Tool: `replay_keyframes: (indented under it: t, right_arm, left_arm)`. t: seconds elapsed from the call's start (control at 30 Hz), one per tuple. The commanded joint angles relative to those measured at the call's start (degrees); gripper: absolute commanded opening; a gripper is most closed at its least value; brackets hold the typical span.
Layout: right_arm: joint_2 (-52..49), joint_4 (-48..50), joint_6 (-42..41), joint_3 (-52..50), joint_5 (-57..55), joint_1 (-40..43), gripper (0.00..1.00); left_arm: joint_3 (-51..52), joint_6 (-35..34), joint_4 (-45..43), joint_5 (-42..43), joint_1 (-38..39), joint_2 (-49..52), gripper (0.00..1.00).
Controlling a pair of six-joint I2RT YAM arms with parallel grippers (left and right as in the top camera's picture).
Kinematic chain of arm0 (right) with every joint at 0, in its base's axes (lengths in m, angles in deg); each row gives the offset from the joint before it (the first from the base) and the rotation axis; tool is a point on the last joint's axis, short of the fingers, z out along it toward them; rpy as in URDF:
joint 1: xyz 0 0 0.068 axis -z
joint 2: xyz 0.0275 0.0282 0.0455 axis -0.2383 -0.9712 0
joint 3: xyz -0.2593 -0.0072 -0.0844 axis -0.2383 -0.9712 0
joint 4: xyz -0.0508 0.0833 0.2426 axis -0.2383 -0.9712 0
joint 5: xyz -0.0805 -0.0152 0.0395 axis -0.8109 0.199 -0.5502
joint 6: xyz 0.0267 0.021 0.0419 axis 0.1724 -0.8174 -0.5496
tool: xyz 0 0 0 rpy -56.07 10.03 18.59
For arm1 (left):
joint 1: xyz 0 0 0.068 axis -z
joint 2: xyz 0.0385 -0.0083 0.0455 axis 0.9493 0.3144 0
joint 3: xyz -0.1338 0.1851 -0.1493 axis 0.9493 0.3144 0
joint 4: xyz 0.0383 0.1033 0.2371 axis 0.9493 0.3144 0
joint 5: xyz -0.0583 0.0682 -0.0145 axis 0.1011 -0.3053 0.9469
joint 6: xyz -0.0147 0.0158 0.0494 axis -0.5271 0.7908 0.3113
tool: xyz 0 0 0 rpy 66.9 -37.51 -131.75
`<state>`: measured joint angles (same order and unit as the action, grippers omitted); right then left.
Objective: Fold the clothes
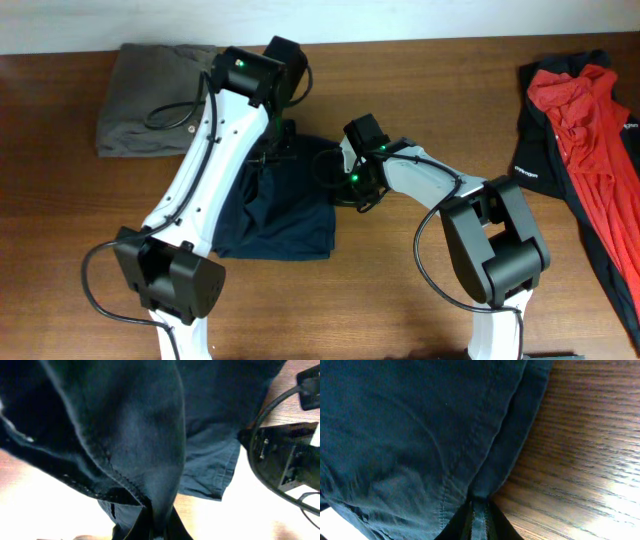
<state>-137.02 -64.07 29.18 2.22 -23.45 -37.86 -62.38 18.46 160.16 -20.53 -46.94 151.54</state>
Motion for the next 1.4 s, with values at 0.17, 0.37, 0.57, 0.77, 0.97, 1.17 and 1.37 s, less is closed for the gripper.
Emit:
replay_keyframes:
  t: [0.17, 0.37, 0.57, 0.77, 0.97, 1.17, 1.37]
  right_arm:
    - [-1.3, -2.7, 0.3, 0.8, -0.4, 4.9, 0.16]
    - [-1.3, -12.8, 8.9, 7.5, 2.4, 9.7, 0.2]
    - [-1.3, -16.3, 10.8, 10.4, 3.3, 11.1, 0.2]
    - [-1.4, -16.1, 9.3, 9.3, 1.2, 10.6, 0.09]
    - [-1.9, -16.3, 8.6, 8.9, -0.8, 10.6, 0.07]
    - [-2.0, -16.3, 8.7, 8.9, -0.8, 10.6, 0.07]
    - [-2.0, -16.2, 8.8, 8.9, -0.8, 10.6, 0.07]
  left_arm:
    - [-1.6, -1.0, -1.7, 3.3, 2.1, -2.5, 0.01]
    - [-1.6, -1.0, -2.2, 3.7, 2.5, -2.5, 0.01]
    - [-1.6, -1.1, -4.7, 8.4, 2.6, -2.5, 0.01]
    - [-1.6, -3.6, -5.4, 8.1, 3.0, -2.5, 0.01]
    - [-1.6, -7.1, -5.7, 4.0, 0.6, -2.5, 0.01]
    - [-1.6, -7.1, -4.2, 3.1, -6.1, -2.5, 0.01]
    - [-1.6, -7.0, -0.2, -2.5, -12.5, -3.3, 0.01]
